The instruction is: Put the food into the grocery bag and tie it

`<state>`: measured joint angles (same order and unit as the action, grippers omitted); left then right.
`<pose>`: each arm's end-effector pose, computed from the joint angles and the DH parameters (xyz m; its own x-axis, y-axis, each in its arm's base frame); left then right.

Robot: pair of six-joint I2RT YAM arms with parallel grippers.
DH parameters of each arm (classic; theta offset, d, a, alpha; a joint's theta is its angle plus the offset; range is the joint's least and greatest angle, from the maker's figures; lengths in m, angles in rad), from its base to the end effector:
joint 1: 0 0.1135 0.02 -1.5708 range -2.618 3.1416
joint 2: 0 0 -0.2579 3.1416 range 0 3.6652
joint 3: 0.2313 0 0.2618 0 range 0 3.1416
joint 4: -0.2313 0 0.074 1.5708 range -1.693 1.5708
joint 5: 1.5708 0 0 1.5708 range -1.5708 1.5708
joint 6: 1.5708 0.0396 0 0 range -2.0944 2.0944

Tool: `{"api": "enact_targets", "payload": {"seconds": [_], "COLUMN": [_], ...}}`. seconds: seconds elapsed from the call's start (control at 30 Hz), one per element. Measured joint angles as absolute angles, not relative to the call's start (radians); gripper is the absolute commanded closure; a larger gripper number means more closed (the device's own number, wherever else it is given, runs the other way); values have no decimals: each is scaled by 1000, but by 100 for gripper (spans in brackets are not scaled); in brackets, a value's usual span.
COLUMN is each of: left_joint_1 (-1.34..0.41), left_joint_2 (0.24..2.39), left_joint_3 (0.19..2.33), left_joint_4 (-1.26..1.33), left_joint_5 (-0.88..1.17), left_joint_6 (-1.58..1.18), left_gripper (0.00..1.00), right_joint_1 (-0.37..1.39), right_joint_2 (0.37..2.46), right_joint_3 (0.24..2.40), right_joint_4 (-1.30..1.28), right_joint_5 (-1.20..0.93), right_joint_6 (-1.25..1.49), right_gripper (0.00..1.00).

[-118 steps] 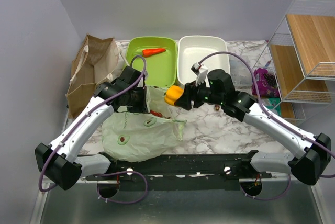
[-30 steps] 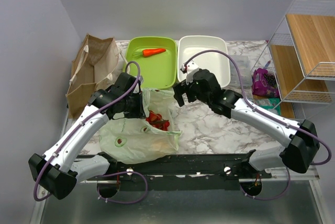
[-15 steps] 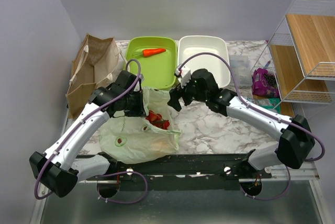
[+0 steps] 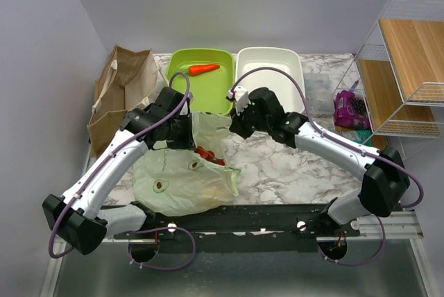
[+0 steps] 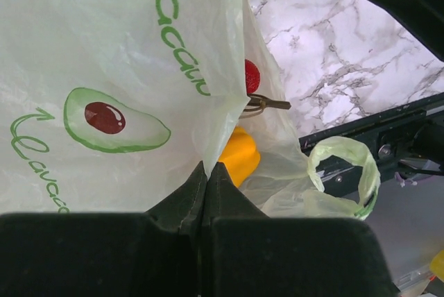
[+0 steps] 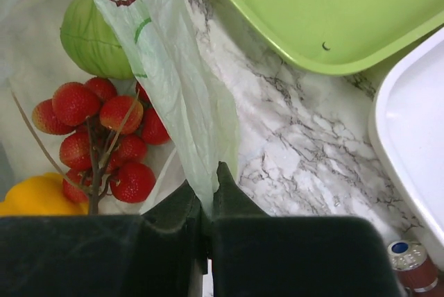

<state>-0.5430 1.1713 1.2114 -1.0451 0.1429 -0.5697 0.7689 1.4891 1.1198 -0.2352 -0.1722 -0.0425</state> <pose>0.1962 -0.1250 0.3257 -0.9197 -0.0685 -0.3866 0.0959 0.9156 -0.3904 0.2477 0.2491 0.2703 -0.3747 -0.4208 -0.8262 -0.8030 0.5927 0.0623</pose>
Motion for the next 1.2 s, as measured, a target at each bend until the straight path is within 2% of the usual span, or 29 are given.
{"api": "enact_targets", "payload": {"seconds": [0.23, 0.5, 0.7, 0.77, 0.83, 0.9, 0.97, 1.03, 1.2], "left_joint_1": [-543, -543, -566, -582, -606, -620, -630, -633, -659], "left_joint_2": [1247, 1379, 1535, 1579, 1622, 1632, 1619, 1590, 1444], "left_joint_3": [1332, 1503, 1717, 1785, 1866, 1901, 1909, 1902, 1832], "left_joint_4": [-1064, -1071, -1110, -1126, -1161, -1180, -1206, -1229, -1287], "left_joint_5": [144, 196, 269, 273, 270, 267, 261, 251, 226], "left_joint_6": [-550, -512, -475, -460, -437, -426, -416, -414, -422], "left_gripper": [100, 100, 100, 88, 65, 47, 17, 9, 7], "right_joint_1": [769, 769, 769, 768, 768, 768, 768, 768, 768], "right_joint_2": [1441, 1227, 1106, 1079, 1061, 1051, 1051, 1056, 1104], "right_joint_3": [1189, 1209, 1236, 1237, 1237, 1237, 1237, 1237, 1295], "right_joint_4": [-349, -552, -713, -758, -792, -817, -828, -836, -849], "right_joint_5": [-160, -145, -146, -172, -204, -241, -272, -297, -358], "right_joint_6": [-20, 93, 192, 222, 249, 274, 300, 325, 374], "right_gripper": [99, 99, 99, 99, 100, 99, 99, 100, 99]}}
